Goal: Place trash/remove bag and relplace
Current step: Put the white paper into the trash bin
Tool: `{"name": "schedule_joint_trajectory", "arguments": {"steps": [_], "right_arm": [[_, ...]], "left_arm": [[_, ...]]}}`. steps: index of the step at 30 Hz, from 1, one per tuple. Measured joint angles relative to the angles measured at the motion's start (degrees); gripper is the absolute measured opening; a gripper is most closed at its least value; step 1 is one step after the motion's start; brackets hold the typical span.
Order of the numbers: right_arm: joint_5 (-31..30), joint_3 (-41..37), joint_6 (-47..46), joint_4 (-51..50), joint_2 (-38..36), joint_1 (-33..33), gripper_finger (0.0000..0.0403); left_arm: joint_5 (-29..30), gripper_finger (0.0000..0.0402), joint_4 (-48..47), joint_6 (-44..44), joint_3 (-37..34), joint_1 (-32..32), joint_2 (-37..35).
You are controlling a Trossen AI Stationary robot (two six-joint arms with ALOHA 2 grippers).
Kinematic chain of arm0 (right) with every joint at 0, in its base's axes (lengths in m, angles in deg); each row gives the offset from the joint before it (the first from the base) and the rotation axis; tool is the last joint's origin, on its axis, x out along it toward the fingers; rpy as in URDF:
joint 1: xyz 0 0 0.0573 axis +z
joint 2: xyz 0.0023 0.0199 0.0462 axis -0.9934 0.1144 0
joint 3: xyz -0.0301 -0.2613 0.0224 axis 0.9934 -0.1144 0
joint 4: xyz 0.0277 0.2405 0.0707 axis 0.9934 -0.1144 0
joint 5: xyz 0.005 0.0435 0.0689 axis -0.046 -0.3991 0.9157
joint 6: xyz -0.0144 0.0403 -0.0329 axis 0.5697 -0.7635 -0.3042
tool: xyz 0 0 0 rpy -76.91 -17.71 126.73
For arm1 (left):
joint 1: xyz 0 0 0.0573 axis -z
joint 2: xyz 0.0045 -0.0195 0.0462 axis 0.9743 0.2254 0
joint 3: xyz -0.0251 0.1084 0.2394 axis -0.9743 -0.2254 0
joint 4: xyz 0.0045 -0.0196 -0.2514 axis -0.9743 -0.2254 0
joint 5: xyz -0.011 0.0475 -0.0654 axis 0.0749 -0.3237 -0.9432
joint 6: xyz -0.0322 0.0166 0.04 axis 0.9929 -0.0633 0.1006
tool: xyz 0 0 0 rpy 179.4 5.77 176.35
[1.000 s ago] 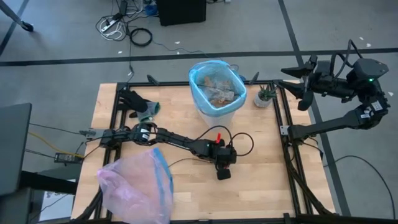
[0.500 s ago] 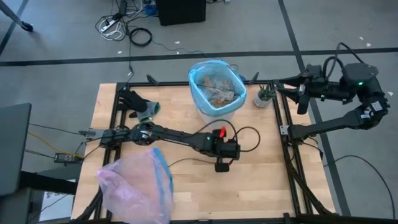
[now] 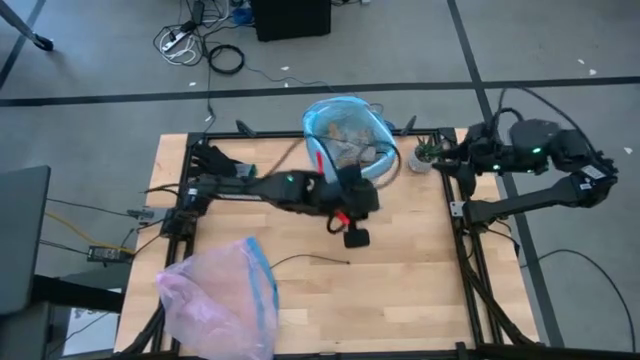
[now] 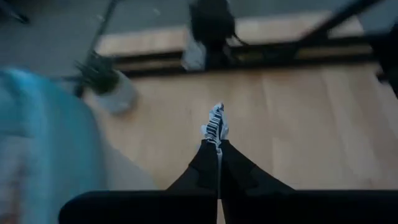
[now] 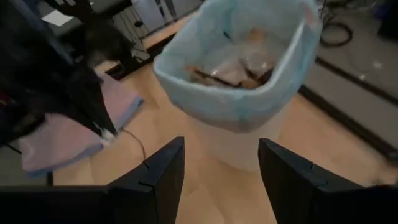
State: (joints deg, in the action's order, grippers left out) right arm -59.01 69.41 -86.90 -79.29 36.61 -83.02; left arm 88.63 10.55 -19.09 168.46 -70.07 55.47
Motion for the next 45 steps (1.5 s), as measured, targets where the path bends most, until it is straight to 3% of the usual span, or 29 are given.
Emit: {"name": "schedule_joint_trajectory", "arguments": {"steps": [8,15,21,27,34,41,45], "right_arm": [[0.4,-11.3,-11.3,2.9,0.2,4.7,0.0182],[0.5,-23.6,-14.9,25.0,2.4,11.5,0.0174],[5.3,-29.8,-15.0,39.9,9.7,15.4,0.0171],[5.9,-30.6,-15.9,42.8,19.4,18.0,0.0171],[10.4,-30.6,-16.5,45.6,28.9,17.7,0.0171],[13.4,-30.6,-15.3,54.5,34.1,16.8,0.0171],[13.9,-30.6,-14.9,56.8,35.3,16.3,0.0171]], "left_arm": [[3.1,0.0001,0.0,-3.0,0.2,-2.8,-5.8],[5.1,0.0001,-6.0,-6.5,0.1,-7.4,-7.4],[1.4,0.0001,-8.2,-8.9,-0.7,-13.1,-7.0],[0.3,0.0001,-7.2,-9.9,-0.7,-18.6,-7.0],[0.4,0.0003,-6.0,-2.5,-0.7,-23.3,-6.7],[-0.1,0.0008,-10.0,-3.0,-0.7,-24.6,-4.6],[-1.1,0.0040,-9.7,-3.3,-0.7,-24.6,-3.6]]}}
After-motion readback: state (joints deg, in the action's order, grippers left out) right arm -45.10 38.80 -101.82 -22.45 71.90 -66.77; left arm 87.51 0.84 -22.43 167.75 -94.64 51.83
